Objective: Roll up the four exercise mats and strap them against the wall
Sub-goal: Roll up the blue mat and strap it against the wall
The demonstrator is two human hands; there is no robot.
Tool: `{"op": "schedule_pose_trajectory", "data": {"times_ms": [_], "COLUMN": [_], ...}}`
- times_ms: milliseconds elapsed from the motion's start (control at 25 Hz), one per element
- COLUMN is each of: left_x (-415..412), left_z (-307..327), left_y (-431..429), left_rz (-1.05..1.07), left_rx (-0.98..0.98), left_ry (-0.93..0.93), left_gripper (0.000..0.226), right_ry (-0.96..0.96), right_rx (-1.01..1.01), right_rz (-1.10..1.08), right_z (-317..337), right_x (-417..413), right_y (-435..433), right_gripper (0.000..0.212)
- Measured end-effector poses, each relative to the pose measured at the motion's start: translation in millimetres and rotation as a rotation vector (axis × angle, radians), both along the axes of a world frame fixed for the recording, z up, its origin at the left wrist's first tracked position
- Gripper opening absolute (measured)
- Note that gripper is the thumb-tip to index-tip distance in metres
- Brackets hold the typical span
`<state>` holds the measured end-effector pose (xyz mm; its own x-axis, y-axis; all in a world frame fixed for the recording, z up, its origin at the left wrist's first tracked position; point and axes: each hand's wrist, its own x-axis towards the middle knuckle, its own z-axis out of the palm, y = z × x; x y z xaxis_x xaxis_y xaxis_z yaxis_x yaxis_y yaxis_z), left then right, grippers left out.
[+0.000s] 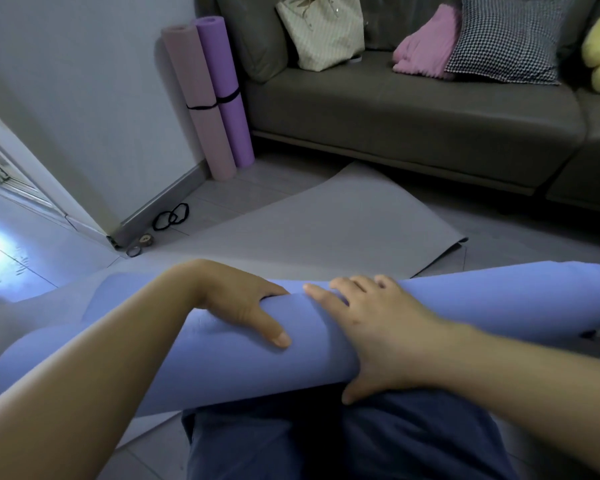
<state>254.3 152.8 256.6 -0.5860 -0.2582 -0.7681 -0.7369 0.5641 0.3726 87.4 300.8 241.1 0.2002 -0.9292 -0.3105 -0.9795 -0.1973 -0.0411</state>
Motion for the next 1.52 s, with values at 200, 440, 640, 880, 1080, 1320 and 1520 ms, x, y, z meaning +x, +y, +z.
{"op": "schedule_pose_trajectory", "data": {"times_ms": [200,440,640,880,1080,1320,1520], "left_x": [28.7,61.4,84.4,100.8,122.3,162.4,175.9], "left_z": [4.2,-4.5,18.7,41.8,50.4,29.1,19.7], "left_y": [18.9,70.5,60.4,32.8,24.1,76.3,87.0], "left_rz": [0.124,-0.017,0.182,0.335,0.396,0.311,0.349], "left_rx": [-0.324,-0.949,-0.731,-0.494,-0.391,-0.924,-0.915], "left_ry": [0.275,0.175,0.196,0.105,0.052,0.061,0.060], "left_gripper": [0.079,0.112,0.090,0.083,0.077,0.104,0.096], "right_ry": [-0.132,-0.368,-0.393,-0.167,-0.111,-0.202,-0.161], "right_rx": [0.039,0.466,0.561,0.040,-0.035,0.192,0.269], "right_rz": [0.004,0.093,0.138,0.296,0.420,0.401,0.417], "right_z": [1.5,21.2,32.3,40.2,44.4,54.5,55.6], "right_x": [-1.1,18.3,44.4,68.9,96.9,125.7,146.9], "right_y": [-29.1,-93.5,-120.2,-94.1,-102.5,-124.5,-119.2], "right_gripper": [0.107,0.085,0.086,0.117,0.097,0.085,0.081]}}
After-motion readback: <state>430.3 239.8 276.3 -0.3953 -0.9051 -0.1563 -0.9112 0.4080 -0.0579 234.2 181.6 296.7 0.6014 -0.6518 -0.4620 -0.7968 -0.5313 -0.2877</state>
